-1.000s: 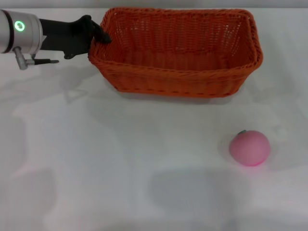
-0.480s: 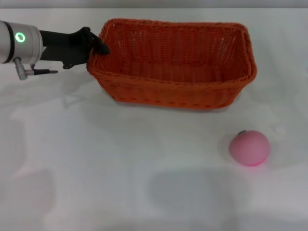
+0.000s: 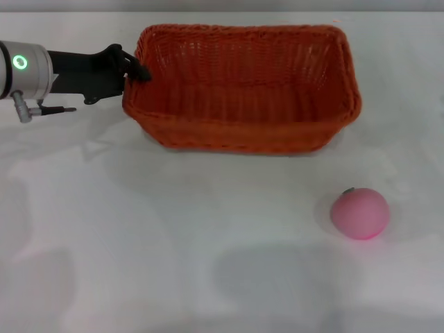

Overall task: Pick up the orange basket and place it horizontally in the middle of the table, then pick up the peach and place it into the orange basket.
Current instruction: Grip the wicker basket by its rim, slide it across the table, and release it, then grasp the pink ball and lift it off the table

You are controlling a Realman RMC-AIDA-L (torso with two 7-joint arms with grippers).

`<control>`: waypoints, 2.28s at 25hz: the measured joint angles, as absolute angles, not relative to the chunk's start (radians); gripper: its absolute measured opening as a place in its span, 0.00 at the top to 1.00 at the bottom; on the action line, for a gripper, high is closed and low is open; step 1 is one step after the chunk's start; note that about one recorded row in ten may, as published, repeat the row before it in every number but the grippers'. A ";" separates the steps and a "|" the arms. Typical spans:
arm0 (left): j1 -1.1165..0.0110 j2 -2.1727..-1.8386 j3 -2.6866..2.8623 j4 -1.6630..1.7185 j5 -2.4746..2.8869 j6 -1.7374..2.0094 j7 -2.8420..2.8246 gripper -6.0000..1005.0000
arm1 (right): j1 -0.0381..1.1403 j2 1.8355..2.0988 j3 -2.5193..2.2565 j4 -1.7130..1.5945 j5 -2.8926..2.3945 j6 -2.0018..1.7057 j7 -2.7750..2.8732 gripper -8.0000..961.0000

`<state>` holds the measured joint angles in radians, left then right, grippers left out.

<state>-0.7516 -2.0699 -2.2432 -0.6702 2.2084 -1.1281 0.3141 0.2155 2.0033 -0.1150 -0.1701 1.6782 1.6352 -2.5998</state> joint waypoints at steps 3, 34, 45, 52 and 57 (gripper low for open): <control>-0.751 -2.069 -2.243 -0.670 2.192 -1.137 0.332 0.82 | 0.217 2.003 -0.115 -0.168 1.678 1.635 -2.600 0.19; -0.532 -1.986 -2.286 -0.656 1.747 -1.185 0.975 0.22 | 0.169 2.002 -0.118 -0.260 1.690 1.672 -2.409 0.19; -0.412 -2.029 -2.439 -0.656 1.554 -1.237 1.525 0.20 | 0.099 1.994 -0.128 -0.741 1.511 1.670 -1.923 0.19; -0.342 -2.060 -2.440 -0.654 1.421 -1.244 1.757 0.20 | 0.116 1.983 -0.208 -1.073 1.231 1.775 -1.689 0.19; -0.318 -2.066 -2.440 -0.648 1.379 -1.246 1.853 0.20 | 0.106 1.959 -0.408 -1.166 1.192 1.804 -1.602 0.19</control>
<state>-0.3178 -2.0663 -2.4404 -0.6477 1.3795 -1.2460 1.8526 0.1064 1.9589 -0.4081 -1.1656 1.1918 1.8042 -1.6017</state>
